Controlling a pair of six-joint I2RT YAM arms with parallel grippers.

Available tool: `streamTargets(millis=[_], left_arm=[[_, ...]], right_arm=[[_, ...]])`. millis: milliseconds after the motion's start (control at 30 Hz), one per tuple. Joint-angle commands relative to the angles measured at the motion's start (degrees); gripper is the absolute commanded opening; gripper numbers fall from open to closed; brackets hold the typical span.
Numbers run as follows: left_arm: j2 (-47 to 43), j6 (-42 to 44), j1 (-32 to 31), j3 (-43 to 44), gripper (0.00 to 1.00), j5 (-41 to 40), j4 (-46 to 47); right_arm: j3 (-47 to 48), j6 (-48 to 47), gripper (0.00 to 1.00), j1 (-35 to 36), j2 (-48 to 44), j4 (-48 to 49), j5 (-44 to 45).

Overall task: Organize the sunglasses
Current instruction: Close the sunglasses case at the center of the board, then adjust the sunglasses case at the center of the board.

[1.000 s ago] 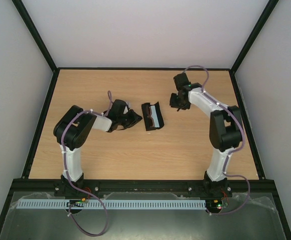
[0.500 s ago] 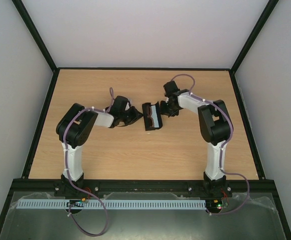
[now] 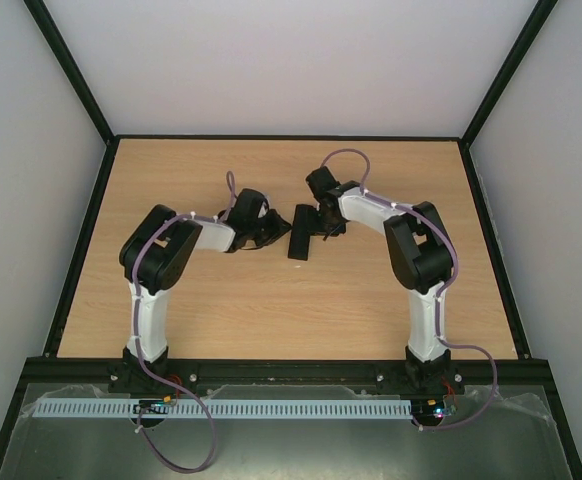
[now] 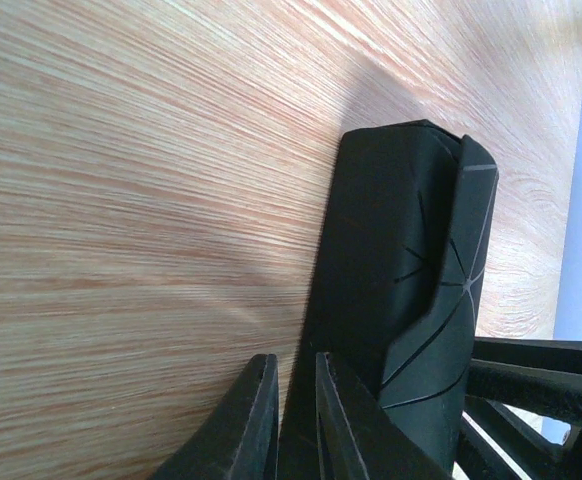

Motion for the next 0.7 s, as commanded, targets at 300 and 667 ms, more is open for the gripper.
streamTargets(millis=[300,667], left_arm=[[-12.7,2.6,4.5,-16.1,0.43,0.0,-4.6],[-38.5,4.6,5.2,-27.8,0.99,-4.8,-14.5]], right_arm=[[-11.7,-0.5,0.44,0.1,-16.0,-1.0,2.1],[-19.3,5.6,0.51,15.9,-26.3,2.9,0.4]])
